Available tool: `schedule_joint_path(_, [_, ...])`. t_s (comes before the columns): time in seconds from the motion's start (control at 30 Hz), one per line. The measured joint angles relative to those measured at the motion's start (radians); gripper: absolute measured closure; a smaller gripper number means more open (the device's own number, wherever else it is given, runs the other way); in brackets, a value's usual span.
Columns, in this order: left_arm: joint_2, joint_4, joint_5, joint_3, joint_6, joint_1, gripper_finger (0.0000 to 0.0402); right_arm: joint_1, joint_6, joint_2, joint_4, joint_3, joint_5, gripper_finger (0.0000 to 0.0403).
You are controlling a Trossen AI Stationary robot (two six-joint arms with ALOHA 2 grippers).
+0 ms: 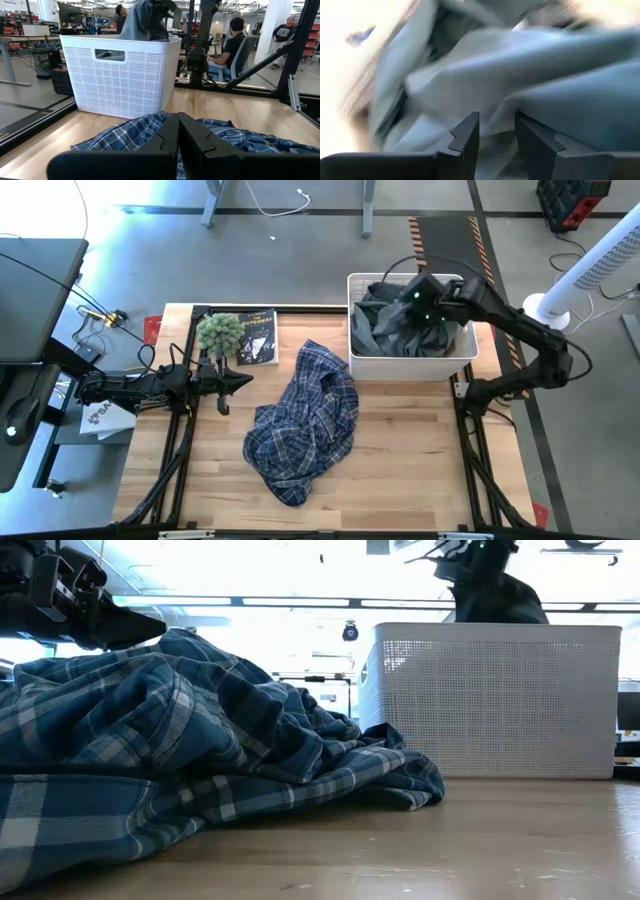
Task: Sort clothes
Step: Put the blue pants into the white laundry organizer
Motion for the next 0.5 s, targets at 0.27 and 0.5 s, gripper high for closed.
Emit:
schedule_joint_path(0.27, [0.000,0.000,0.000,0.000,0.000,0.000,0.0400,-0.040,-0.012,-0.001,0.005,0.199,-0.039,0.0281])
schedule_joint_path(0.5, [0.000,0.000,0.000,0.000,0.000,0.000,0.0400,-0.022,0.003,-0.004,0.007,0.334,-0.160,0.0281])
